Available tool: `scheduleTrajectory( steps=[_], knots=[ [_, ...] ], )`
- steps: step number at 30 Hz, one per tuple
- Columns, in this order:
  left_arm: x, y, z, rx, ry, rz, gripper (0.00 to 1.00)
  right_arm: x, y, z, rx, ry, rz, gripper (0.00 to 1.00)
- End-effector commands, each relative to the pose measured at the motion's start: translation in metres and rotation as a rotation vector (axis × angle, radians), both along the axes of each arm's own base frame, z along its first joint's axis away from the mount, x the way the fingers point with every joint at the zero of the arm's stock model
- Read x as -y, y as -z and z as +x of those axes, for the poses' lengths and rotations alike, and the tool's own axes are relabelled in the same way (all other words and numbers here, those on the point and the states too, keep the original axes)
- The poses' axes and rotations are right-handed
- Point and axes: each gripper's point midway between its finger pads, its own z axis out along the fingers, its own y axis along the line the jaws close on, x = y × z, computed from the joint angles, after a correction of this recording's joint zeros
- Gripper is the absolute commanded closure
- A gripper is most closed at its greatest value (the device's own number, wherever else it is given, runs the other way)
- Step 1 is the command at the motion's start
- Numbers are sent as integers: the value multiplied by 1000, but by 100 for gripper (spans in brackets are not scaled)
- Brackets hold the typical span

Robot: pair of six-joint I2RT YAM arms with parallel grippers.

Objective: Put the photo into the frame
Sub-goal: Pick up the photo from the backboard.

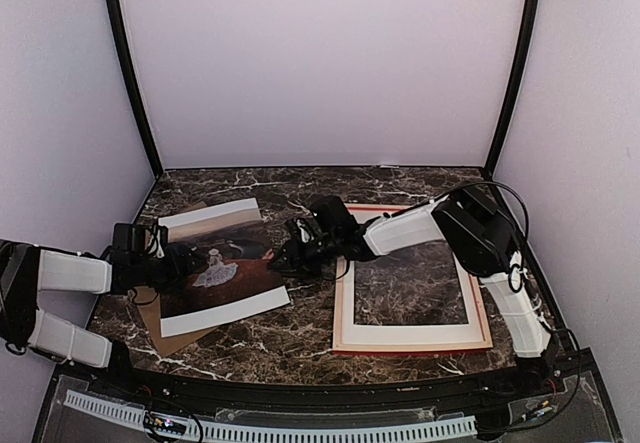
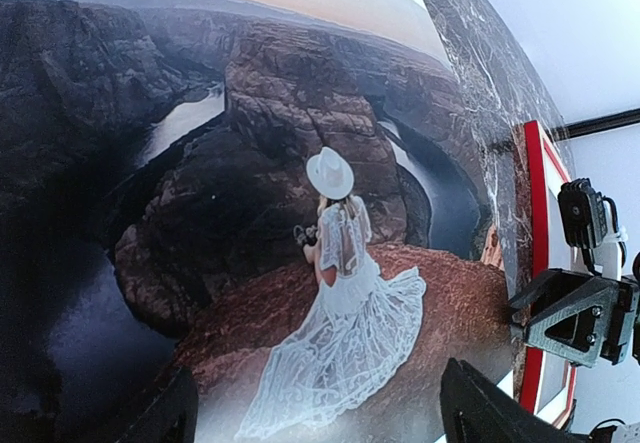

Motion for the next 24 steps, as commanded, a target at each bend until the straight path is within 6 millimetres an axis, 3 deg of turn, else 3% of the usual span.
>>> scheduleTrajectory(
  steps=[1,8,12,18,24],
  knots=[
    [5,37,-35,-195,6,-2,13,-10,-12,5,17,-25,57,69],
    [7,30,-31,-173,15,12,13,-15,-21,6,24,-48,78,84],
    [6,15,-24,-127,24,38,13,-14,-30,8,53,-61,71,95],
    [6,-26,-8,-6,24,56,10,-1,-52,20,144,-51,16,100],
    [10,-74,5,94,27,52,7,29,-88,32,279,-42,-101,100]
  ],
)
